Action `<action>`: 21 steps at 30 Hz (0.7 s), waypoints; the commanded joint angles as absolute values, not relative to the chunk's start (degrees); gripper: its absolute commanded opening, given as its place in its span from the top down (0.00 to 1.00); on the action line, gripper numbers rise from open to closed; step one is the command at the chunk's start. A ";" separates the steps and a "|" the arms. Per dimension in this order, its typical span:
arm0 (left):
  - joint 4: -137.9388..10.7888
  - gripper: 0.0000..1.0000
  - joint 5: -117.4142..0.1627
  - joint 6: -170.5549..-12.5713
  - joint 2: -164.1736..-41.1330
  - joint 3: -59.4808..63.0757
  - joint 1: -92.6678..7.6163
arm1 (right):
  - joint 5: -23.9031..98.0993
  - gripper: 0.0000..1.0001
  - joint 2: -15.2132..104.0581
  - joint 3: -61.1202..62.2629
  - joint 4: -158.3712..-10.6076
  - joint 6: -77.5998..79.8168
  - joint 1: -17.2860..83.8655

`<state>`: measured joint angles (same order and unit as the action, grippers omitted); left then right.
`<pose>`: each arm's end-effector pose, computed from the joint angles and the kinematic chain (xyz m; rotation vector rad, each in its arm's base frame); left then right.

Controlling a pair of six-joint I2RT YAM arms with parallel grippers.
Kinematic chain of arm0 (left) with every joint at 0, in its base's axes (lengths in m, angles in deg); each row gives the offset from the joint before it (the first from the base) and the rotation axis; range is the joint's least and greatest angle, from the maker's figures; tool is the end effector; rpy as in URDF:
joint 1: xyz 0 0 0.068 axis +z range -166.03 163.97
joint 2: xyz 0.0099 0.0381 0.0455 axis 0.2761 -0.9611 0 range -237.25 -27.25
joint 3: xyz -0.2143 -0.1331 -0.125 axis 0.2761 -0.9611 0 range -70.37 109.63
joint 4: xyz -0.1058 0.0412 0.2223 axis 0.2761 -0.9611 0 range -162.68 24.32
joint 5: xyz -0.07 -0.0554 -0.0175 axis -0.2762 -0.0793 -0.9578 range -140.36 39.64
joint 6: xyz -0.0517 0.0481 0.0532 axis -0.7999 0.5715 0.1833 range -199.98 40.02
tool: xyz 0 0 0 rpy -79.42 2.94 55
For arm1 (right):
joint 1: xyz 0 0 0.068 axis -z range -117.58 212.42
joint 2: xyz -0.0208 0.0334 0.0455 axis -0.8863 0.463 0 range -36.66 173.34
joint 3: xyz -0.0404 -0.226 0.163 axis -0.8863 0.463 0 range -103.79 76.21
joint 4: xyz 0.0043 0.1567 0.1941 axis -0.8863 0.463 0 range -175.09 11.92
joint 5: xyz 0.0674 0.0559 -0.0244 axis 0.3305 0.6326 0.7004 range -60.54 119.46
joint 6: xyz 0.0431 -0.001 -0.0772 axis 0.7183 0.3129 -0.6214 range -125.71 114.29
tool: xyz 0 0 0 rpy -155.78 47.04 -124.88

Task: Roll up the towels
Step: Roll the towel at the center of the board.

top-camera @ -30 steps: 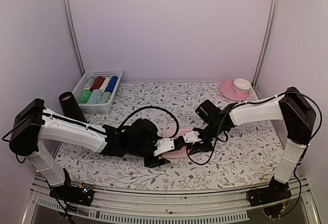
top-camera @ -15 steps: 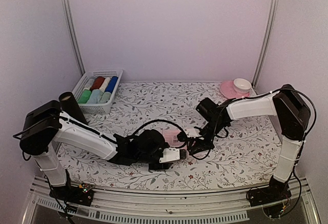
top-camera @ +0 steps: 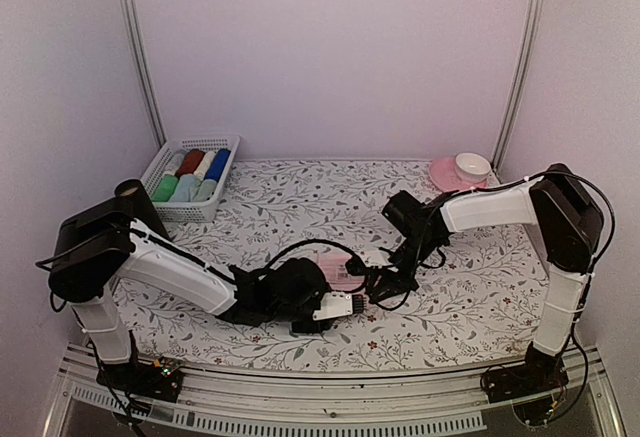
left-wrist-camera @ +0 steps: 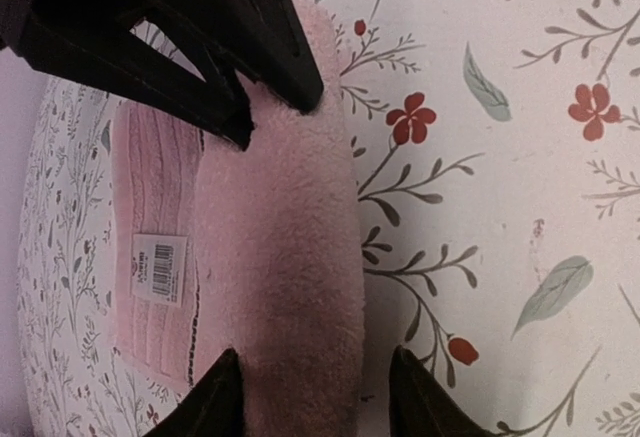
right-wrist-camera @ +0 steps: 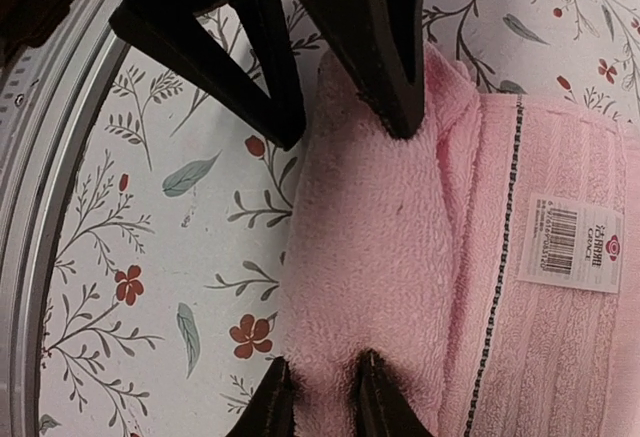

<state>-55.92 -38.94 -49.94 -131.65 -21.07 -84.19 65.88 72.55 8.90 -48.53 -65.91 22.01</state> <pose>0.1544 -0.3435 0.1143 1.7074 1.6063 -0.0927 0.2364 0.2625 0.1264 -2.1499 1.6670 0.8339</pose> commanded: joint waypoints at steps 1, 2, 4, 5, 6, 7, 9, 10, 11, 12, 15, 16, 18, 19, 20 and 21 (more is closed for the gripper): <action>-57.92 0.57 -37.69 -50.73 -134.47 -20.35 -84.79 | 66.23 0.80 74.92 9.07 -42.87 -65.98 22.20; -58.25 0.60 -36.92 -50.94 -135.07 -19.98 -84.74 | 66.42 0.80 74.89 9.06 -42.66 -66.06 22.29; -58.91 0.66 -34.96 -51.30 -136.46 -19.02 -84.63 | 66.68 0.80 74.90 8.97 -42.36 -66.45 22.34; -59.32 0.69 -34.50 -51.47 -137.11 -18.56 -84.59 | 66.78 0.80 74.83 8.97 -42.21 -66.60 22.34; -59.80 0.72 -34.24 -51.68 -137.71 -18.09 -84.50 | 66.81 0.80 74.58 8.97 -42.20 -66.82 22.42; -60.27 0.76 -34.29 -51.80 -138.21 -17.74 -84.42 | 66.89 0.80 74.42 8.97 -42.19 -66.91 22.43; -61.48 0.84 -35.29 -52.08 -138.64 -17.03 -84.36 | 66.77 0.80 73.59 9.05 -42.34 -67.11 22.59; -62.33 0.88 -36.10 -52.38 -138.62 -16.68 -84.32 | 66.68 0.79 72.85 9.17 -42.74 -67.13 22.68; -63.66 0.91 -37.30 -52.70 -138.42 -16.38 -84.15 | 66.41 0.77 71.86 9.60 -43.41 -67.10 22.91; -65.06 0.92 -39.02 -53.18 -138.14 -15.90 -83.88 | 65.85 0.74 70.57 10.29 -44.39 -66.93 23.05; -70.56 0.94 -44.76 -55.66 -137.30 -13.73 -82.48 | 62.62 0.65 65.42 13.85 -49.31 -66.53 23.22; -72.61 0.93 -47.41 -56.95 -136.99 -12.66 -81.76 | 60.89 0.62 63.36 15.39 -52.16 -66.52 23.26; -76.23 0.93 -50.71 -58.86 -136.65 -10.94 -80.60 | 58.99 0.58 59.53 18.50 -56.14 -66.61 23.30; -77.75 0.93 -52.52 -59.74 -136.53 -10.14 -80.07 | 58.14 0.57 57.64 19.99 -58.04 -66.82 23.30; -79.23 0.93 -54.25 -60.51 -136.38 -9.36 -79.54 | 57.48 0.56 55.91 21.48 -60.05 -67.00 23.31; -80.35 0.92 -55.66 -61.30 -136.21 -8.77 -79.05 | 56.71 0.55 53.78 23.03 -62.06 -67.19 23.29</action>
